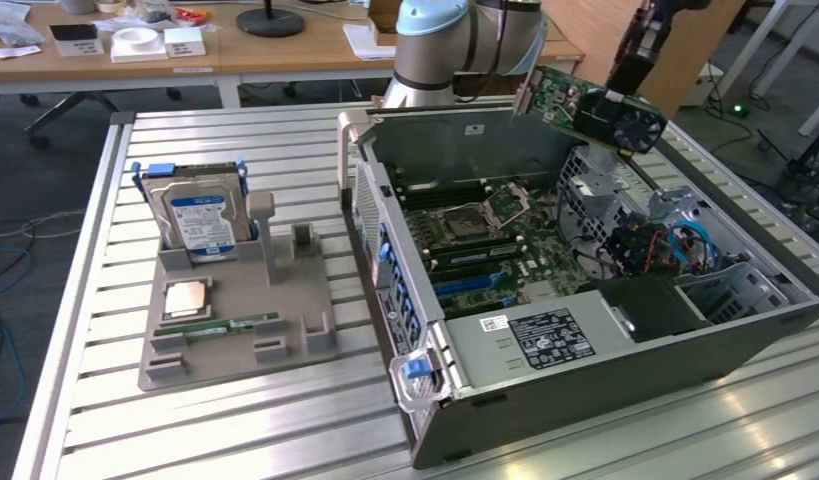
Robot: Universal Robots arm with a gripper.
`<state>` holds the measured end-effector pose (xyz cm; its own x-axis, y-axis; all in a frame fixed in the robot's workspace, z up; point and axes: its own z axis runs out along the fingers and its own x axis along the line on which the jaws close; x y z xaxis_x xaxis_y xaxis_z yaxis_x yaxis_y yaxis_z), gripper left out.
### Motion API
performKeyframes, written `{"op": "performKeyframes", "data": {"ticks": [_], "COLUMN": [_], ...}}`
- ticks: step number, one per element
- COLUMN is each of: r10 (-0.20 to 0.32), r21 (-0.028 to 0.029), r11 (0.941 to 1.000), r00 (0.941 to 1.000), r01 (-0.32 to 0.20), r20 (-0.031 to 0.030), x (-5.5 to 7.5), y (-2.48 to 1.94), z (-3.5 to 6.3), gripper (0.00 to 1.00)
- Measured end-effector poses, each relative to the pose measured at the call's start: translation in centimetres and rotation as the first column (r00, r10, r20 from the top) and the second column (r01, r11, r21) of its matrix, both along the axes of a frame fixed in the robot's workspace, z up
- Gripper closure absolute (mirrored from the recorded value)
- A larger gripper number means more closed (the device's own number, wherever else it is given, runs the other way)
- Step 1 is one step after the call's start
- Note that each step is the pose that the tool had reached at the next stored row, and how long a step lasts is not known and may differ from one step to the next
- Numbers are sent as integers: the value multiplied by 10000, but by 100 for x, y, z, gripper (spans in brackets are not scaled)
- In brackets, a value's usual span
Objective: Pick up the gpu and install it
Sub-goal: 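Insert the gpu into the slot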
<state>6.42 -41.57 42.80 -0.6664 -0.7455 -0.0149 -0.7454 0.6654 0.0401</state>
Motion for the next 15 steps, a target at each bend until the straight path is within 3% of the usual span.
{"op": "performKeyframes", "data": {"ticks": [4,8,12,15], "r10": [679,1357,2066,2588], "r21": [-11,-23,-32,-39], "r11": [9977,9907,9784,9659], "r00": [9977,9907,9784,9659], "r01": [-679,-1357,-2066,-2588], "r20": [0,-1,-3,-5], "x": [0,0,0,0], "y": [0,0,0,0], "z": [-1,-2,-3,-4], "gripper": [74,74,74,74]}}
